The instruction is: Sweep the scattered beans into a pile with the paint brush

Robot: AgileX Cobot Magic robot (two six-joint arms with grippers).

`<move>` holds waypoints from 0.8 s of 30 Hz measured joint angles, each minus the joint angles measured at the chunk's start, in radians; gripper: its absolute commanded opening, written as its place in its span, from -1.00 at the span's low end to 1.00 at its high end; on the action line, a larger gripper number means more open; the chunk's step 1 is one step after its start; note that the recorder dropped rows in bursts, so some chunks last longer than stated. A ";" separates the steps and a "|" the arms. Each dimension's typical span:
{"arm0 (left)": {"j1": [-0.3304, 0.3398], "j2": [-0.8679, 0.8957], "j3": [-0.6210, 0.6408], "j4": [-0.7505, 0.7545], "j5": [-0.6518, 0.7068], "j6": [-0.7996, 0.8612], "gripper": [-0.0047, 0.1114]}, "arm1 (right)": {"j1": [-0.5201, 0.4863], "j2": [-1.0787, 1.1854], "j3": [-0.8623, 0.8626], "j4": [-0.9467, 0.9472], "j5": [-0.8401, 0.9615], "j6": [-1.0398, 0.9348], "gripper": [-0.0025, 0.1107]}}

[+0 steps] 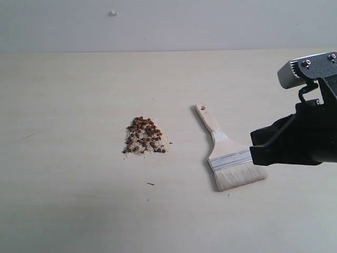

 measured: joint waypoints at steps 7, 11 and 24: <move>0.000 0.000 0.000 0.000 0.000 0.000 -0.92 | 0.000 -0.011 0.000 0.000 0.012 0.000 -0.96; 0.000 0.000 0.000 0.000 0.000 0.000 -0.92 | 0.000 -0.012 0.000 -0.022 0.012 -0.002 -0.96; 0.000 0.000 0.000 0.000 0.000 0.000 -0.92 | -0.197 -0.608 0.064 -0.146 -0.080 -0.034 -0.96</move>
